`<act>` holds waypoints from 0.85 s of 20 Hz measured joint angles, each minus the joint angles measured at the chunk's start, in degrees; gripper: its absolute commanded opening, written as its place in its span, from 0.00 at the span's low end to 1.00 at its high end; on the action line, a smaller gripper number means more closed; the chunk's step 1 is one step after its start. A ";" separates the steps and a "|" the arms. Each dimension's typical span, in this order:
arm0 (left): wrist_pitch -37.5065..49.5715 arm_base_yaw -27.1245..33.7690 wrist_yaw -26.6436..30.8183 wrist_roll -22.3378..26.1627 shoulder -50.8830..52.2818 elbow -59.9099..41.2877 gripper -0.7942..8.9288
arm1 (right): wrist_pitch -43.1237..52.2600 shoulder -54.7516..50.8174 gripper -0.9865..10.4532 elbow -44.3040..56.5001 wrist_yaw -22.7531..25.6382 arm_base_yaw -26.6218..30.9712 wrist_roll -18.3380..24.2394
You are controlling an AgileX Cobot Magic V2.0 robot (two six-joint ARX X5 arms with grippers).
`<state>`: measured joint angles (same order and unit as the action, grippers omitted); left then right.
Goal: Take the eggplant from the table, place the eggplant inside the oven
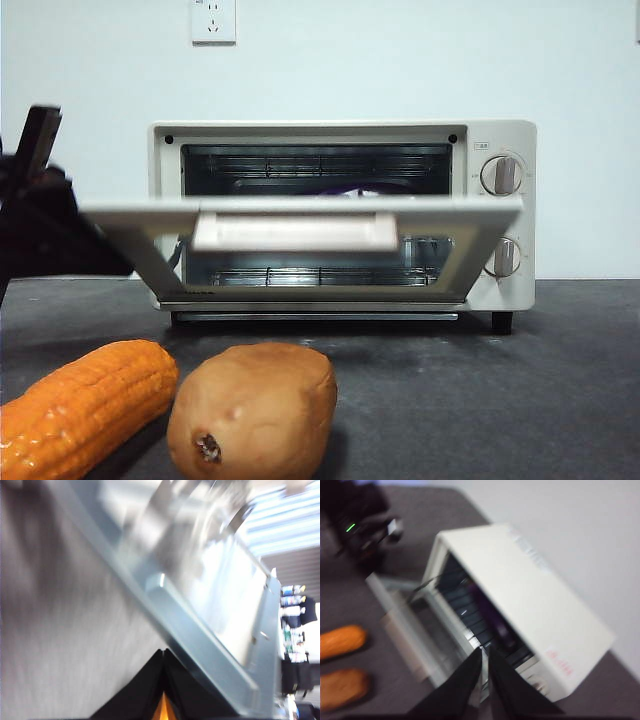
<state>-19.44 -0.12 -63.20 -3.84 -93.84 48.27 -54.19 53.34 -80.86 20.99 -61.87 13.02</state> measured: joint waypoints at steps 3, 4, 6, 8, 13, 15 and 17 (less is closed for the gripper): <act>0.00 0.33 -0.20 -1.73 0.00 4.33 0.09 | -4.09 0.00 0.09 0.00 -4.13 0.00 -2.95; 0.02 0.33 -0.20 -2.21 0.00 5.81 0.09 | -5.16 0.00 0.09 0.00 -5.55 0.00 -3.67; 0.24 0.33 -0.44 -3.52 0.00 9.38 0.09 | -6.36 -0.02 0.09 0.50 -8.57 0.00 -4.81; 0.44 0.33 -0.66 -4.74 0.00 12.66 0.09 | -6.45 -0.09 0.09 1.88 -10.80 0.00 -5.44; -2.73 0.33 -0.22 -6.91 1.14 20.11 0.09 | -5.90 0.04 0.09 10.03 -12.02 0.11 -5.75; -5.79 0.22 1.57 -6.80 3.41 21.07 0.09 | -5.07 0.28 0.09 13.73 -11.69 0.76 -5.55; -9.05 -0.13 5.25 -5.95 7.08 21.11 0.09 | -3.28 0.31 0.09 17.31 -10.47 1.77 -5.40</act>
<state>-28.49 -0.25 -57.95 -9.78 -86.76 69.38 -57.47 53.65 -63.55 10.52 -60.10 7.62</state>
